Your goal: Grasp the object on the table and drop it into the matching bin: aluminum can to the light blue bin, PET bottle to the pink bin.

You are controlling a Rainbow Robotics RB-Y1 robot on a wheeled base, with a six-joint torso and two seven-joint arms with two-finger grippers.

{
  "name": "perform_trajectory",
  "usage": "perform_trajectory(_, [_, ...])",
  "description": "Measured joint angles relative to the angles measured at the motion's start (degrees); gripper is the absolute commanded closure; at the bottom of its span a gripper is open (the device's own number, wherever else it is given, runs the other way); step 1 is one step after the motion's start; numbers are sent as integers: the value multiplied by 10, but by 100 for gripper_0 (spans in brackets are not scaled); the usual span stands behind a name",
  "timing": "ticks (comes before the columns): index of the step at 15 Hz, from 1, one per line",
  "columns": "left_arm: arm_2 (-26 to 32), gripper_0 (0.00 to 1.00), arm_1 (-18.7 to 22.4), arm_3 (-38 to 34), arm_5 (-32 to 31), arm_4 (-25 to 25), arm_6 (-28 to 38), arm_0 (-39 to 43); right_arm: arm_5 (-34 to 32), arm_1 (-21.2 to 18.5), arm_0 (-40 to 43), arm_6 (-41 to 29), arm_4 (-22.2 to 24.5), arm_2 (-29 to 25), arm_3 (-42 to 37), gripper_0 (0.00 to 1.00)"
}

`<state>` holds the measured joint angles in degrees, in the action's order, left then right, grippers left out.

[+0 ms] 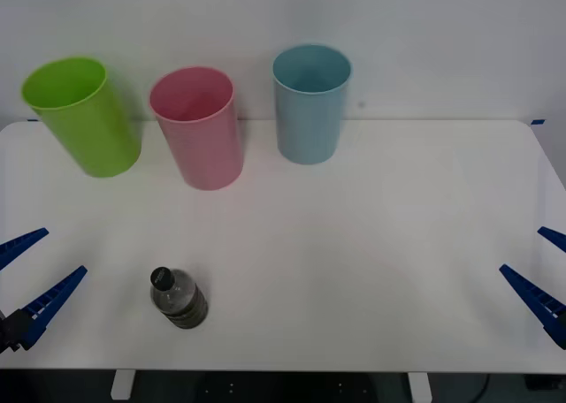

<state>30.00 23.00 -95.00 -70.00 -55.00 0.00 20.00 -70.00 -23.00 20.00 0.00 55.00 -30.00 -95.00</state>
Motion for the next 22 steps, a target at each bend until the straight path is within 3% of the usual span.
perform_trajectory(7, [-14,0,-17,1,0,6,1,-19,0,0,0,0,0,0,0,0])
perform_trajectory(16, [-18,0,38,4,0,7,-3,12,0,0,0,0,0,0,0,0])
perform_trajectory(22, [-23,0,55,4,1,-45,-24,28,0,0,0,0,0,0,0,0])
